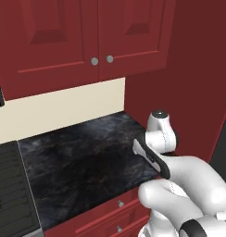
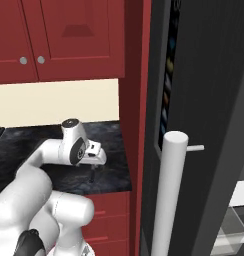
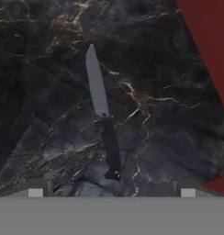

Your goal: Retrieve the butter from the fridge and place it on a plate on the dining table. Then retrieve the butter knife by the fridge and place it near the plate.

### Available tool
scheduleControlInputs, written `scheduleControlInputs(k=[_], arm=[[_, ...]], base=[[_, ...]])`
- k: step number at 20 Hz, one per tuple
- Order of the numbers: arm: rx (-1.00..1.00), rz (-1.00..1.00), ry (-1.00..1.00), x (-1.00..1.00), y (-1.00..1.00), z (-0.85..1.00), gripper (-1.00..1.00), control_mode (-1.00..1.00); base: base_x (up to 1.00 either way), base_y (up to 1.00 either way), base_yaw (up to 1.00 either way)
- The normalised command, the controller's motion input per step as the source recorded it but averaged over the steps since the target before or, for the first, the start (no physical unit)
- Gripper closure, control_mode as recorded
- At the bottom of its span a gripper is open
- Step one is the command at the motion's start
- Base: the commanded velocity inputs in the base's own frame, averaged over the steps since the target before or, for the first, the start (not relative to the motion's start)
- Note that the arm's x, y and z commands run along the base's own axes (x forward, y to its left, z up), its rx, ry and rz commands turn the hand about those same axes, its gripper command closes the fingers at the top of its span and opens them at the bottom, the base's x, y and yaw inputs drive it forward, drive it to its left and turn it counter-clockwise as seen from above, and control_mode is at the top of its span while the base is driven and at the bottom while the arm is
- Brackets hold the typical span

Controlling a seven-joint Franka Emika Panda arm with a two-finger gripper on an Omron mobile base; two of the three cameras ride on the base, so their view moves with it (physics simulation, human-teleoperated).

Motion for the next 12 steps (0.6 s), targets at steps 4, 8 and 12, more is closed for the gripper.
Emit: scheduleControlInputs(k=[4,8,12], arm=[[0.0,0.03,0.0,0.18,0.0,-0.26,-1.0,-1.0],[0.0,0.02,0.01,0.15,0.0,-0.25,-1.0,-1.0],[0.0,0.01,0.0,0.19,0.0,-0.34,-1.0,-1.0]], base=[[0.0,0.0,0.0],[0.0,0.0,0.0],[0.0,0.0,0.0]])
